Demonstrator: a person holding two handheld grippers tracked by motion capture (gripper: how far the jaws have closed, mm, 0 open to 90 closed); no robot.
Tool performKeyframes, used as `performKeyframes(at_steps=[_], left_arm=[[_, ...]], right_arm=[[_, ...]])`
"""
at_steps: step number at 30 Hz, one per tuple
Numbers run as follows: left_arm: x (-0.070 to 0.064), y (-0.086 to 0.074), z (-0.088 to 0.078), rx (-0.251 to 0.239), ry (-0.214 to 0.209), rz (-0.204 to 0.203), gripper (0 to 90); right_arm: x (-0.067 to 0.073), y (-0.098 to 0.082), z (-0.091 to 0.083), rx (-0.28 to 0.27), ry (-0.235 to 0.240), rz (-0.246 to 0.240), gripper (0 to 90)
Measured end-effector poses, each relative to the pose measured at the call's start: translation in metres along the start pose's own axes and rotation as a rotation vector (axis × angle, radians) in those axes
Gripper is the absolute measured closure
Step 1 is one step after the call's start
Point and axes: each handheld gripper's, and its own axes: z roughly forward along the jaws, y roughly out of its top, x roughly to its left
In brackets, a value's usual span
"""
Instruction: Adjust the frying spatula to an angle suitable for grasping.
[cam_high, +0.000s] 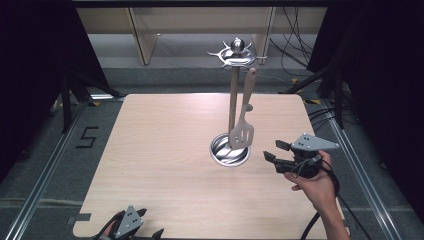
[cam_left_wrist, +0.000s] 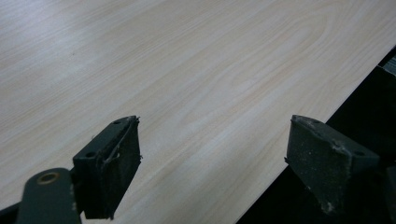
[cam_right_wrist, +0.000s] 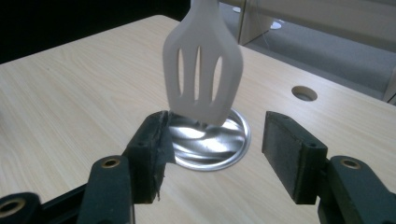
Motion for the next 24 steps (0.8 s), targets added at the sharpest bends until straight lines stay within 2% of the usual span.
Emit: performKeyframes(at_steps=[3, 4, 6, 7, 8, 9, 10, 11, 12, 13, 16, 17, 18, 19, 20, 21, 22, 23, 24], left_arm=[[-0.001, 0.001, 0.001, -0.026, -0.002, -0.013, 16.8], [0.002, 0.002, 0.001, -0.031, -0.001, 0.036, 16.8], [0.001, 0.002, 0.001, -0.020, 0.003, 0.040, 16.8], [-0.001, 0.002, 0.001, -0.007, -0.001, 0.003, 16.8], [-0.002, 0.002, 0.001, -0.005, -0.001, -0.009, 16.8], [-0.002, 0.002, 0.002, -0.015, -0.003, -0.005, 16.8], [-0.002, 0.002, 0.001, -0.006, 0.001, 0.008, 16.8], [-0.003, 0.002, 0.002, -0.010, 0.000, -0.016, 16.8], [-0.003, 0.001, 0.002, -0.013, 0.000, -0.019, 16.8], [-0.003, 0.002, 0.002, -0.013, 0.000, -0.019, 16.8], [-0.001, 0.002, 0.001, -0.005, 0.003, -0.004, 16.8], [-0.001, 0.001, 0.001, -0.016, 0.007, -0.016, 16.8], [-0.001, 0.001, 0.001, -0.012, 0.006, -0.018, 16.8], [0.002, 0.002, -0.001, -0.005, 0.009, 0.024, 16.8], [0.002, 0.002, -0.001, -0.008, 0.009, 0.029, 16.8], [0.001, 0.001, 0.001, -0.012, 0.007, 0.009, 16.8], [-0.002, 0.001, 0.001, -0.010, 0.003, -0.021, 16.8], [-0.001, 0.001, 0.002, -0.016, -0.001, -0.001, 16.8], [-0.001, 0.001, 0.002, -0.016, -0.001, -0.001, 16.8]], right_arm=[[-0.001, -0.004, 0.000, 0.001, -0.009, -0.009, 41.5], [-0.001, -0.008, 0.000, 0.011, -0.007, -0.006, 40.7], [-0.003, -0.010, 0.001, 0.015, -0.004, -0.023, 40.2], [-0.001, -0.014, 0.002, 0.025, -0.008, 0.005, 38.9], [0.000, -0.016, 0.003, 0.023, -0.013, 0.015, 38.6], [0.000, -0.018, 0.003, 0.030, -0.017, 0.003, 38.3], [0.002, -0.019, 0.003, 0.041, -0.013, 0.013, 38.1], [0.003, -0.021, 0.003, 0.048, -0.012, -0.001, 37.8], [0.003, -0.022, 0.003, 0.046, -0.011, -0.010, 37.4], [0.006, -0.023, 0.003, 0.050, -0.015, -0.001, 37.2], [0.008, -0.026, 0.002, 0.044, -0.005, -0.036, 36.7], [0.012, -0.027, 0.001, 0.067, 0.001, -0.001, 36.4], [0.010, -0.027, 0.001, 0.054, 0.004, -0.031, 36.3], [0.012, -0.029, 0.001, 0.058, 0.004, -0.016, 36.2], [0.012, -0.030, 0.001, 0.066, 0.000, -0.010, 36.1], [0.013, -0.031, 0.000, 0.079, 0.002, 0.002, 36.0], [0.009, -0.033, 0.002, 0.061, -0.001, -0.037, 35.9], [0.011, -0.035, 0.001, 0.082, 0.000, -0.005, 35.8], [0.011, -0.035, 0.001, 0.082, 0.000, -0.005, 35.8]])
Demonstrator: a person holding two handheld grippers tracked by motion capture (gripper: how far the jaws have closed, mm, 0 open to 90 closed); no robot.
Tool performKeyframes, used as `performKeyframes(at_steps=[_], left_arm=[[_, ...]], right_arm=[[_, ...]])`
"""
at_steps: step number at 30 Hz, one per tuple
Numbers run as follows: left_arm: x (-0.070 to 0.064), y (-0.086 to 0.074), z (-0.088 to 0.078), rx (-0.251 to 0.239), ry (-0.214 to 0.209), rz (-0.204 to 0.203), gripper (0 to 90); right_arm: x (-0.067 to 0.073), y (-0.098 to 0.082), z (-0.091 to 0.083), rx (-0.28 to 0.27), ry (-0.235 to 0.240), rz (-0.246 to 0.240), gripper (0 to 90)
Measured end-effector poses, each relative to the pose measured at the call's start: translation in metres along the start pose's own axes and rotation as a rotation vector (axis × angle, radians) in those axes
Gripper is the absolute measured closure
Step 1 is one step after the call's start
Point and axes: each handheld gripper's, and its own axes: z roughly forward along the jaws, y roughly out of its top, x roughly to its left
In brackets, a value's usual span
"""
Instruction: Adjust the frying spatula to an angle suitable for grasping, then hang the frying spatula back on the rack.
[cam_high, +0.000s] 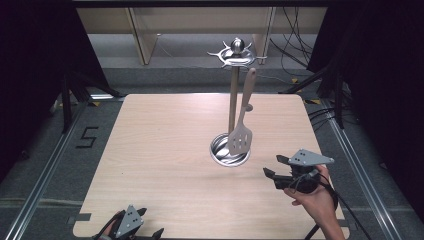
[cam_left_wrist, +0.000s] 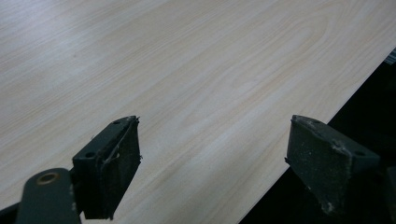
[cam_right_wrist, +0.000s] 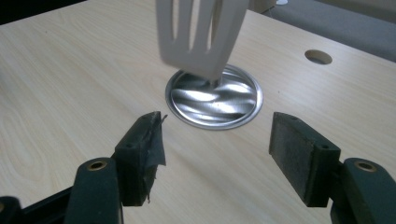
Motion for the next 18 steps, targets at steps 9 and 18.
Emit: performKeyframes(at_steps=[9, 18], left_arm=[[-0.001, 0.000, 0.000, 0.008, 0.004, 0.003, 16.8], [-0.002, 0.000, 0.000, -0.002, 0.009, 0.007, 16.8]], right_arm=[[-0.005, -0.019, 0.003, 0.035, -0.004, 0.021, 35.4], [-0.005, -0.027, 0.002, 0.043, -0.008, 0.023, 34.9]])
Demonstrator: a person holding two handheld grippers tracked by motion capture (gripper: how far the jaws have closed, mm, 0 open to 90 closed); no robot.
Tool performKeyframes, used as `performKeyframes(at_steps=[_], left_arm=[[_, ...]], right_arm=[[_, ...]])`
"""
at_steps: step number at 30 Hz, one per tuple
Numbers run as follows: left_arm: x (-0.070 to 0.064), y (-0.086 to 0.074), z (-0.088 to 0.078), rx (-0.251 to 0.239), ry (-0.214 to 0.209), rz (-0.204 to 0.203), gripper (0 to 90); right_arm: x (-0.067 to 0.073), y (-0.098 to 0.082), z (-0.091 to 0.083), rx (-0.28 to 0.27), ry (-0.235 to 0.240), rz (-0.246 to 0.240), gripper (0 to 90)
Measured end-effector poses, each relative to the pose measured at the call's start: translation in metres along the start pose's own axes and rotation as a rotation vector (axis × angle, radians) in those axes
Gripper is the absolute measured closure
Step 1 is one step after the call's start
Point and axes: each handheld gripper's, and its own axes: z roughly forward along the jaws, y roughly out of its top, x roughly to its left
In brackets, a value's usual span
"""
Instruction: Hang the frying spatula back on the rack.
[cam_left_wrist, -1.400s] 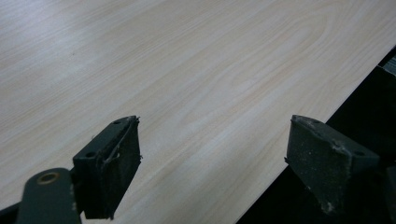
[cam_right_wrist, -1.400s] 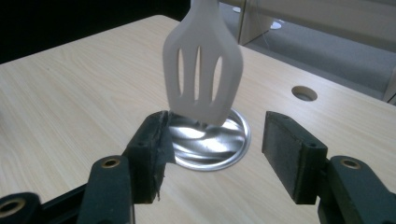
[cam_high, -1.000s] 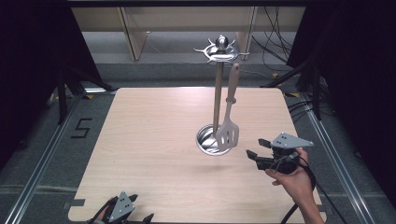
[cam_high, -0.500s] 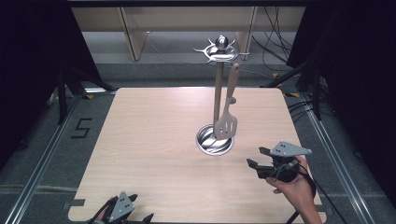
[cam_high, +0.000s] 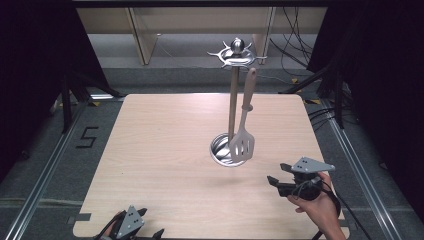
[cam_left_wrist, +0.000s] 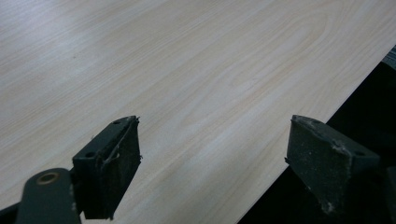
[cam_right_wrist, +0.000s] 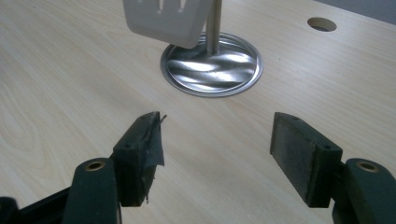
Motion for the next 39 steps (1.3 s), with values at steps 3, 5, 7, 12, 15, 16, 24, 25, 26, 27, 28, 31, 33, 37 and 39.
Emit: performKeyframes(at_steps=[3, 5, 7, 12, 15, 16, 24, 25, 26, 27, 28, 31, 33, 37, 39], left_arm=[[0.001, 0.000, 0.001, -0.004, -0.007, -0.006, 16.8], [0.001, 0.001, 0.000, 0.007, 0.000, 0.027, 16.8], [0.001, 0.001, -0.001, 0.018, -0.012, 0.033, 16.8], [0.001, 0.000, -0.001, 0.020, -0.008, 0.040, 16.8], [0.001, 0.000, -0.002, 0.017, 0.000, 0.039, 16.8], [0.001, 0.000, -0.002, 0.020, 0.000, 0.038, 16.8], [0.000, -0.001, -0.002, 0.018, -0.006, 0.055, 16.8], [0.000, -0.001, -0.002, 0.018, -0.006, 0.055, 16.8], [0.000, -0.001, -0.002, 0.024, -0.006, 0.058, 16.8], [-0.001, -0.001, -0.002, 0.032, -0.006, 0.048, 16.8], [-0.002, -0.001, -0.001, 0.027, -0.003, 0.036, 16.8], [0.000, 0.000, -0.003, 0.030, 0.002, 0.079, 16.8], [0.000, 0.000, -0.002, 0.031, 0.004, 0.089, 16.8], [-0.001, 0.000, -0.002, 0.024, 0.001, 0.077, 16.8], [0.001, 0.000, -0.003, 0.032, 0.003, 0.094, 16.8]], right_arm=[[-0.001, -0.001, -0.001, 0.006, 0.020, 0.009, 34.7], [0.000, -0.005, 0.000, 0.013, 0.015, 0.018, 34.6], [0.000, -0.006, 0.002, 0.011, 0.011, 0.011, 34.5], [-0.001, -0.010, 0.004, 0.022, 0.017, -0.007, 33.4], [0.003, -0.012, 0.005, 0.033, 0.021, -0.001, 32.6], [0.003, -0.012, 0.005, 0.035, 0.028, -0.003, 32.5], [0.007, -0.020, 0.005, 0.047, 0.031, 0.042, 32.1], [0.007, -0.020, 0.005, 0.047, 0.031, 0.042, 32.1], [0.004, -0.021, 0.006, 0.046, 0.026, 0.017, 32.1], [0.006, -0.024, 0.008, 0.056, 0.024, 0.041, 31.7], [0.006, -0.025, 0.008, 0.058, 0.022, 0.037, 31.7], [0.004, -0.025, 0.009, 0.051, 0.022, 0.004, 31.7], [0.004, -0.026, 0.009, 0.050, 0.026, 0.003, 31.6], [0.005, -0.030, 0.009, 0.052, 0.024, 0.005, 31.6], [0.008, -0.032, 0.008, 0.064, 0.028, 0.035, 31.6]])
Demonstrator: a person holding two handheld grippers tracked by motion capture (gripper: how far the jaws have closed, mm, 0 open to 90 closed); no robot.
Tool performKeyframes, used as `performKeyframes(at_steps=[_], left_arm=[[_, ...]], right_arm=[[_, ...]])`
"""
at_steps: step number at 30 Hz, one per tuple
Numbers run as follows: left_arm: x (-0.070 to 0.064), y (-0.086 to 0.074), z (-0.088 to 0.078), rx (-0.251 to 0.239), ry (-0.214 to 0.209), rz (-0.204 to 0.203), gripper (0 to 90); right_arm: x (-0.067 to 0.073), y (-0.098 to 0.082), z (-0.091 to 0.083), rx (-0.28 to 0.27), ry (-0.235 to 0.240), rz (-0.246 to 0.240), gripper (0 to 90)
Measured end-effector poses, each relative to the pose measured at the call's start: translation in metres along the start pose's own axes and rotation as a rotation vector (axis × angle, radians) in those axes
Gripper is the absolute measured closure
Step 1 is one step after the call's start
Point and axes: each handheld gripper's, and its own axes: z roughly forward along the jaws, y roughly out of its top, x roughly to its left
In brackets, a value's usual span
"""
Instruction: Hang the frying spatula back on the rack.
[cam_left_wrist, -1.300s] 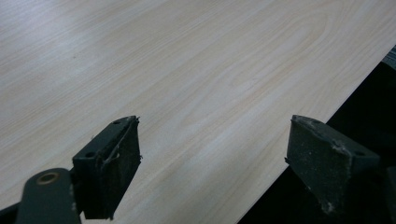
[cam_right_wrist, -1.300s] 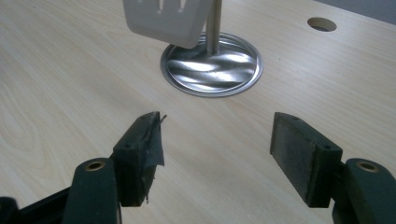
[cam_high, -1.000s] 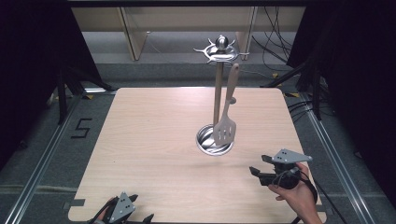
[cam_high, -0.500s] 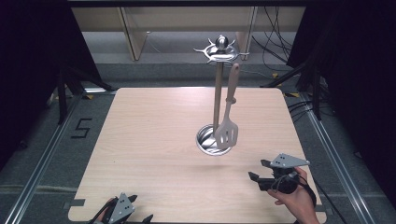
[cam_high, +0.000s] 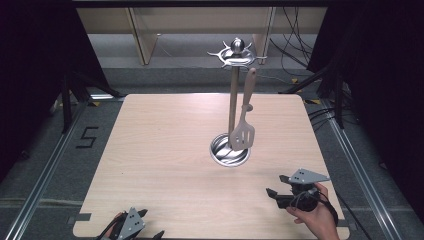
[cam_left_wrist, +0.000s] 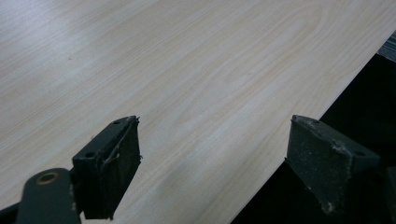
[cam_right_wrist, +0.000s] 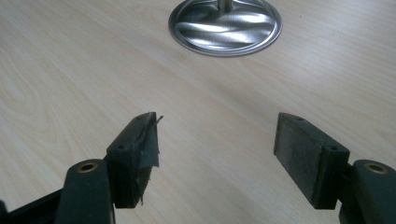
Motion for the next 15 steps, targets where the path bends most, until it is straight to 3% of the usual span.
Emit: performKeyframes(at_steps=[1, 2, 3, 4, 5, 7, 10, 11, 12, 13, 14, 15], left_arm=[[0.000, 0.000, 0.000, 0.001, -0.001, 0.000, 16.8], [0.000, 0.000, 0.000, -0.001, -0.003, -0.003, 16.8], [-0.003, -0.001, 0.001, -0.008, -0.006, -0.049, 16.5], [-0.003, -0.001, 0.001, -0.008, -0.006, -0.049, 16.2], [-0.004, -0.001, 0.001, -0.009, -0.007, -0.061, 16.2], [-0.002, 0.000, 0.000, -0.005, -0.005, -0.034, 16.1], [-0.001, 0.000, 0.000, -0.006, -0.006, -0.026, 16.0], [-0.002, 0.000, 0.000, -0.004, -0.011, -0.033, 16.0], [-0.002, 0.000, 0.000, -0.004, -0.011, -0.033, 15.9], [-0.003, 0.000, 0.000, -0.011, -0.018, -0.048, 15.9], [0.000, 0.000, 0.000, -0.019, -0.014, -0.011, 15.9], [0.000, 0.000, 0.000, -0.019, -0.013, -0.010, 15.9]], right_arm=[[-0.003, -0.001, 0.000, -0.004, -0.003, -0.031, 31.6], [-0.001, -0.002, 0.000, 0.015, 0.004, -0.010, 31.6], [-0.002, -0.003, 0.001, 0.004, -0.004, -0.025, 31.5], [-0.002, -0.003, 0.001, 0.004, -0.004, -0.025, 31.5], [0.001, -0.004, 0.000, 0.015, -0.002, 0.010, 31.3], [0.000, -0.006, 0.000, 0.000, -0.001, -0.013, 30.9], [0.002, -0.008, -0.001, -0.007, 0.000, -0.004, 29.9], [0.001, -0.009, -0.001, -0.011, 0.003, -0.028, 29.6], [0.003, -0.011, -0.001, -0.005, 0.001, -0.007, 29.3], [0.003, -0.012, -0.001, -0.012, 0.011, -0.027, 29.0], [0.007, -0.013, -0.002, 0.006, 0.013, 0.014, 28.8], [0.005, -0.014, -0.001, -0.013, 0.011, -0.028, 28.7]])
